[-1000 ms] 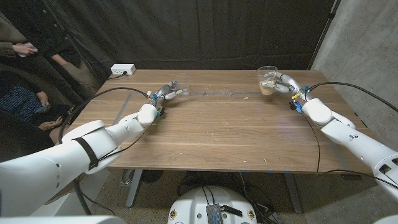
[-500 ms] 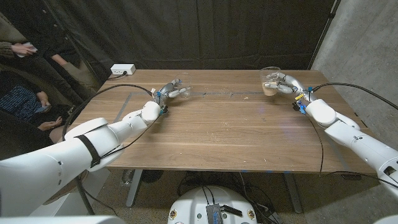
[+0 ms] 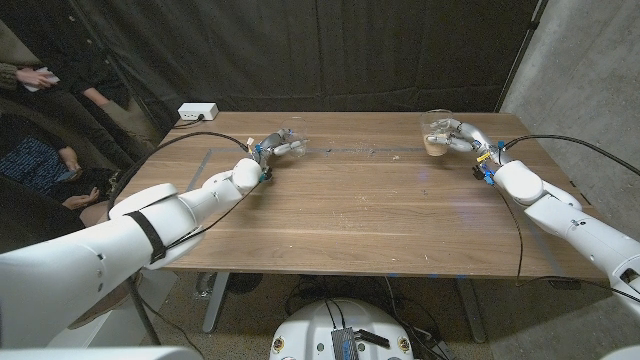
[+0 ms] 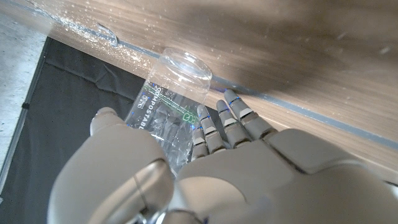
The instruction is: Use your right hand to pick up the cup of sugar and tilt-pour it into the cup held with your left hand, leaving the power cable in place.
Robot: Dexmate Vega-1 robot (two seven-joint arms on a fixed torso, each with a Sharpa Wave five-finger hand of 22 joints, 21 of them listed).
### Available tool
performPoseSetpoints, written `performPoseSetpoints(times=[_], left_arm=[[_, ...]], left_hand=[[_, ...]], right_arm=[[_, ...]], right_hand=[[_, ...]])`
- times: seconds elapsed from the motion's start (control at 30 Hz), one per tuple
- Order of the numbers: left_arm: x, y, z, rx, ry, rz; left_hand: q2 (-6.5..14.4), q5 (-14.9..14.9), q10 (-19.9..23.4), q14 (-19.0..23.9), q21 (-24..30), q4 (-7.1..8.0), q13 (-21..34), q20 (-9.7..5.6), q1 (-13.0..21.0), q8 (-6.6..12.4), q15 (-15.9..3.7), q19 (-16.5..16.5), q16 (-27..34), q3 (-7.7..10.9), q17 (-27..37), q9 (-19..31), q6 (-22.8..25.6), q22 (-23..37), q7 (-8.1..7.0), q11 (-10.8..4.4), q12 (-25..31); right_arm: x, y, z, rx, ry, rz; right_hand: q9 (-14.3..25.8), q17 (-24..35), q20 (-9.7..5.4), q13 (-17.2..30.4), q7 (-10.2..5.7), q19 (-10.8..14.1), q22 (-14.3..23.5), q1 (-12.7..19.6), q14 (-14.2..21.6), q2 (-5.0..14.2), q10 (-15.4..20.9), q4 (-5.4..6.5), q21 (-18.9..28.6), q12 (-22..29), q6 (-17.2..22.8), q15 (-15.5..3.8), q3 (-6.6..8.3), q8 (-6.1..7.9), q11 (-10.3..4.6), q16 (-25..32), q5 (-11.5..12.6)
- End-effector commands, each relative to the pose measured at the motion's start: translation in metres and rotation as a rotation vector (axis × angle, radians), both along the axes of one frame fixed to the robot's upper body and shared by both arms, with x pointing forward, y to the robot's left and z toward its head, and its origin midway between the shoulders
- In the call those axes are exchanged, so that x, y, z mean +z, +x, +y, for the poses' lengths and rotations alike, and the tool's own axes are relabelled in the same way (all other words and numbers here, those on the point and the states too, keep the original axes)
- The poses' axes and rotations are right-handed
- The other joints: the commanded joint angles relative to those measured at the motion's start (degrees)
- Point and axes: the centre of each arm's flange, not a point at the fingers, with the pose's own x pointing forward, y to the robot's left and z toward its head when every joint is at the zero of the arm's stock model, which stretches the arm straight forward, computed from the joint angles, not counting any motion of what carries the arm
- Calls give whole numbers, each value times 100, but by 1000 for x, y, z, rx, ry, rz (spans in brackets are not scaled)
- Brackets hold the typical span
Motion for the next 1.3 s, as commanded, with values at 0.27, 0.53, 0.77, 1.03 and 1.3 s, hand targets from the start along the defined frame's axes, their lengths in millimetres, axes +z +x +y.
performPoseSetpoints(times=[0.27, 0.53, 0.77, 1.03, 1.3], left_arm=[[15, 1, -19, -45, -36, 6], [20, -11, -30, -117, -18, -92], [21, -12, -33, -131, -43, -101], [12, -7, -30, -104, -70, -52], [7, -3, -24, -84, -102, -14]], left_hand=[[44, 73, 180, 277, 106, -84, 37, 29, 242, 89, -646, 280, 79, -10, 28, 27, 63, -6, 8, 4, 142], [96, 98, 291, 410, 150, -129, 61, 45, 375, 133, -662, 407, 103, 9, 41, 40, 123, -8, 13, -34, 219], [188, 114, 423, 578, 215, -165, 95, -21, 511, 182, -678, 589, 138, 40, 67, 56, 196, -9, 44, -20, 316], [364, 108, 576, 865, 243, -217, 152, -128, 714, 267, -729, 667, 219, 116, 125, 79, 349, -8, 39, -42, 447], [500, 77, 730, 1064, 279, -262, 198, -186, 869, 342, -798, 755, 273, 178, 181, 101, 477, -8, 51, -69, 564]], right_arm=[[0, 7, -3, -10, 4, 18], [-2, 10, -2, -4, 10, 21], [-3, 10, -4, -3, 10, 20], [-6, 9, -6, -8, 12, 29], [-5, 13, -1, -2, 5, 34]], right_hand=[[8, 31, -713, 14, -12, 38, -3, -21, 79, 52, 53, 13, -38, 28, 46, -1034, 31, 37, -17, -26, 9], [6, 41, -710, 23, -10, 38, -3, -22, 82, 52, 54, 11, -42, 29, 51, -1034, 33, 43, -9, -39, 8], [0, 47, -713, 21, 2, 43, -3, -27, 87, 52, 57, 12, -45, 25, 55, -1033, 34, 44, -4, -51, 8], [-4, 54, -712, 11, -8, 42, -3, -30, 92, 53, 55, 13, -49, 14, 54, -1033, 35, 44, -14, -63, 10], [-4, 61, -713, 19, -6, 43, -3, -29, 88, 54, 64, 10, -53, 17, 57, -1034, 38, 48, -16, -79, 10]])
